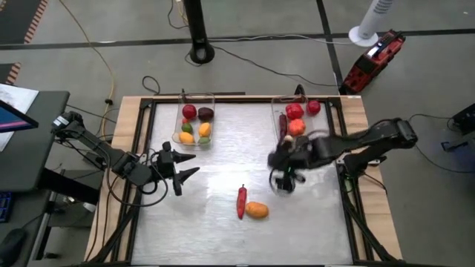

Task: Sort produce into baskets
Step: Put the potato into the right transparent bin

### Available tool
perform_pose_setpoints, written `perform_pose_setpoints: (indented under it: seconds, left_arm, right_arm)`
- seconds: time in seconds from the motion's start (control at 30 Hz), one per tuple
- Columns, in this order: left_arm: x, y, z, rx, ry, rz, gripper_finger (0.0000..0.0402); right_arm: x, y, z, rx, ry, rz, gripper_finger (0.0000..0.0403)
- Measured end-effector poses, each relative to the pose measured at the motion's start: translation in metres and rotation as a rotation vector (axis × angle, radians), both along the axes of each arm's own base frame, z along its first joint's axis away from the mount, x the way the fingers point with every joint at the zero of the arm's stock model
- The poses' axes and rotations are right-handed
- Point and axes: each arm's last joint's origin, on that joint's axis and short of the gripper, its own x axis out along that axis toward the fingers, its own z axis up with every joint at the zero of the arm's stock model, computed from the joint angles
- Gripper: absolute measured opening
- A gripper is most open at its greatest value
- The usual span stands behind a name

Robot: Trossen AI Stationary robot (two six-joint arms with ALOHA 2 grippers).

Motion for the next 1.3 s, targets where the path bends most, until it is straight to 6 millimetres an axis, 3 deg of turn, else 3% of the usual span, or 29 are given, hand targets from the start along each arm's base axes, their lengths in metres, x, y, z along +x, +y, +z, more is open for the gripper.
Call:
perform_pose_setpoints:
  seconds: [0.2,0.43,0.6,0.8,1.03,1.17,1.3]
  left_arm:
    - [0.000,0.000,0.000,-0.014,-0.001,-0.017,0.0215]
    - [0.000,-0.001,0.000,-0.022,-0.002,-0.019,0.0215]
    - [0.000,-0.001,0.000,-0.021,-0.001,-0.019,0.0215]
    - [0.000,-0.001,0.000,-0.006,0.004,-0.022,0.0215]
    - [0.000,-0.001,0.000,-0.004,0.004,-0.023,0.0214]
    - [0.000,-0.001,0.000,-0.004,0.004,-0.023,0.0214]
    - [0.000,-0.001,0.000,-0.004,0.004,-0.023,0.0214]
  right_arm:
    - [0.037,0.054,-0.039,0.085,-0.006,0.243,0.0375]
    - [0.066,0.087,-0.080,0.080,0.111,0.319,0.0375]
    - [0.076,0.105,-0.103,0.082,0.184,0.385,0.0376]
    - [0.079,0.105,-0.115,0.118,0.233,0.374,0.0361]
    - [0.084,0.097,-0.122,0.115,0.249,0.345,0.0271]
    - [0.085,0.092,-0.121,0.115,0.255,0.331,0.0227]
    - [0.073,0.072,-0.105,0.011,0.319,0.262,0.0220]
